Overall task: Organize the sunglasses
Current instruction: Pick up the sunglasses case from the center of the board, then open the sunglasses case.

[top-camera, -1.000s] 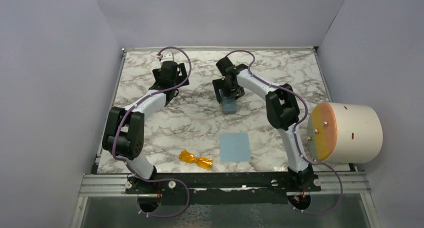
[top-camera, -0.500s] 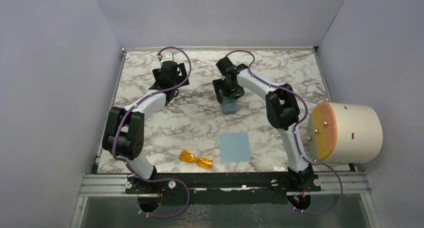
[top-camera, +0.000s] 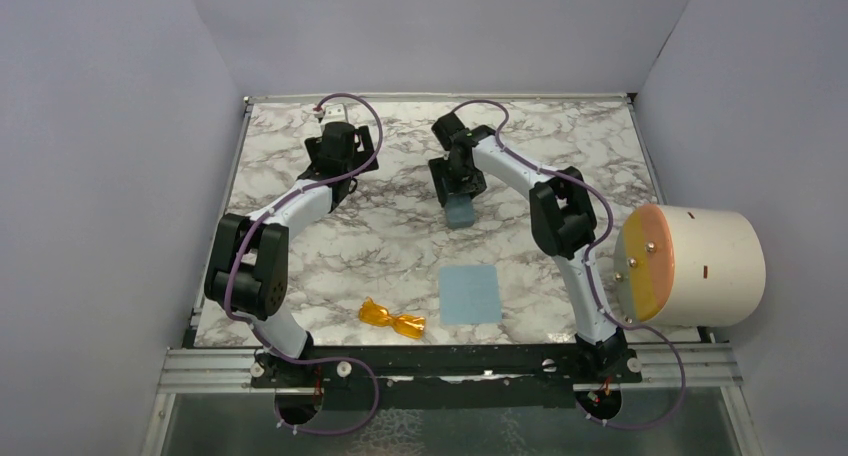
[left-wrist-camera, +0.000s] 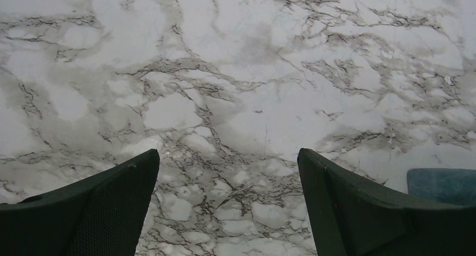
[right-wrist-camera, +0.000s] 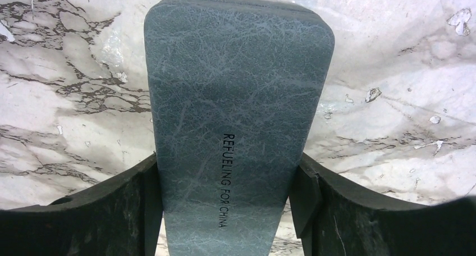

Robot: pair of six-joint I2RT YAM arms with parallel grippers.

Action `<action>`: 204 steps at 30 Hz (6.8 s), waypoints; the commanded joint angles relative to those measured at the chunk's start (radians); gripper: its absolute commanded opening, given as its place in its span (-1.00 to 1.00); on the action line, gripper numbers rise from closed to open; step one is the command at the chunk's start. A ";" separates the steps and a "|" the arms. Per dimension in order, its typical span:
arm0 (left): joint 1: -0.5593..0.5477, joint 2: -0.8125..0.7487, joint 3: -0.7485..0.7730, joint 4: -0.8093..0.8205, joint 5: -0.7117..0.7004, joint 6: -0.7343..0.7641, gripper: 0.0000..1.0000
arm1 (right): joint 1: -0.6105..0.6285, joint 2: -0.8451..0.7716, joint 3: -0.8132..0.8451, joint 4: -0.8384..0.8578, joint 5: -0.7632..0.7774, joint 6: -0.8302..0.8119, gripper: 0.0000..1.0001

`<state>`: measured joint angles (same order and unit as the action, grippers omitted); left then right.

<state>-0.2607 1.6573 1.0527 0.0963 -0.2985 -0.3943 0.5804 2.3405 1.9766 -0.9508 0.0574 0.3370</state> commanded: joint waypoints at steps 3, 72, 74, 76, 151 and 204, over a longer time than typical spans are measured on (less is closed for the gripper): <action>0.008 -0.004 0.008 0.022 0.015 -0.010 0.94 | -0.004 0.020 -0.040 -0.013 -0.038 0.019 -0.33; 0.213 -0.174 -0.033 0.580 0.999 -0.523 0.92 | -0.161 -0.591 -0.356 0.948 -1.135 0.104 -0.99; 0.213 -0.176 -0.022 0.596 1.022 -0.533 0.92 | -0.166 -0.585 -0.362 0.979 -1.159 0.124 -0.99; 0.211 -0.181 -0.026 0.628 1.035 -0.558 0.92 | -0.168 -0.579 -0.371 1.004 -1.182 0.142 -0.99; 0.043 0.160 0.133 1.347 1.264 -0.890 0.89 | -0.151 -0.399 -0.218 1.076 -1.248 0.237 -0.99; 0.067 0.238 0.207 1.662 1.362 -1.176 -1.00 | -0.163 -0.388 -0.327 1.963 -1.435 0.939 -0.99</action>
<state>-0.2028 1.8996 1.2560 1.5364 1.0111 -1.5444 0.4080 1.9579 1.6276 0.6197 -1.2694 1.0161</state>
